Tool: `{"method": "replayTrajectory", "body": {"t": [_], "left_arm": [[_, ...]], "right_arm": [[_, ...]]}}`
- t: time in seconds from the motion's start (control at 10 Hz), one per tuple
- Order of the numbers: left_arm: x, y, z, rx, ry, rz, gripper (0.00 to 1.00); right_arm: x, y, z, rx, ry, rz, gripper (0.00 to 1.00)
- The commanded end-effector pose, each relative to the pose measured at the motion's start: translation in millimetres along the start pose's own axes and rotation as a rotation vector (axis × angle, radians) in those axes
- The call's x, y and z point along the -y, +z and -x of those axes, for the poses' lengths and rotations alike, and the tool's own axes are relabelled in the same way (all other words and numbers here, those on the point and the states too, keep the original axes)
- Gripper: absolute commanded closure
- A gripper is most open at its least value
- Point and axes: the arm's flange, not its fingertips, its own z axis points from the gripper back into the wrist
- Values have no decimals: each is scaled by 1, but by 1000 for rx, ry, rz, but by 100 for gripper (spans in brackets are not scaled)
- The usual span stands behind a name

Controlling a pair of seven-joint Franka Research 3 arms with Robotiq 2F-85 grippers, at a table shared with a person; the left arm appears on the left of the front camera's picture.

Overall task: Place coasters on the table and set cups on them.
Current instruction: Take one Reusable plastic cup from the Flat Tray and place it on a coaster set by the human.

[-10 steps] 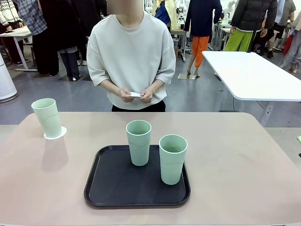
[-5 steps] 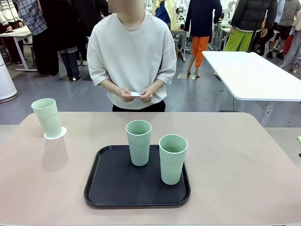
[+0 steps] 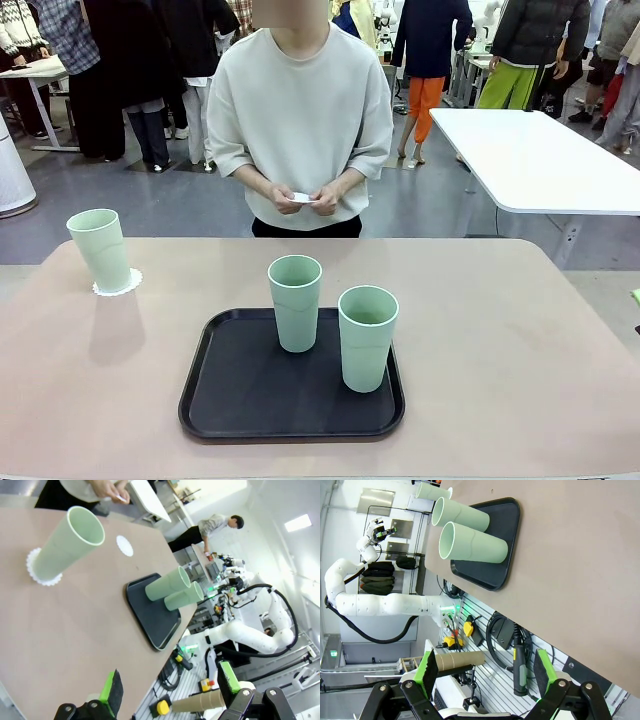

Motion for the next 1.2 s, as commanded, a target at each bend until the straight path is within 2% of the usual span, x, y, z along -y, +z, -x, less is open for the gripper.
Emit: {"method": "replayTrajectory", "body": {"t": [0.0, 0.1, 0.2, 0.4, 0.6, 0.9, 1.1], "left_arm": [[0, 0, 0, 0, 0, 0, 0], [19, 6, -17, 37, -120, -145, 0], [43, 7, -29, 33, -210, -247, 0], [124, -11, -46, -55, -478, -421, 0], [183, -58, -58, -222, -638, -560, 0], [209, -157, -60, -428, -801, -609, 0], [207, -208, -60, -453, -858, -601, 0]], "right_arm": [[1, -2, -1, 8, 14, -20, 0], [1, -2, -1, 8, 14, -20, 0], [1, -2, -1, 8, 14, -20, 0], [1, -2, -1, 8, 14, -20, 0], [1, -2, -1, 8, 14, -20, 0], [1, -2, -1, 8, 14, -20, 0], [1, -2, -1, 8, 14, -20, 0]]}}
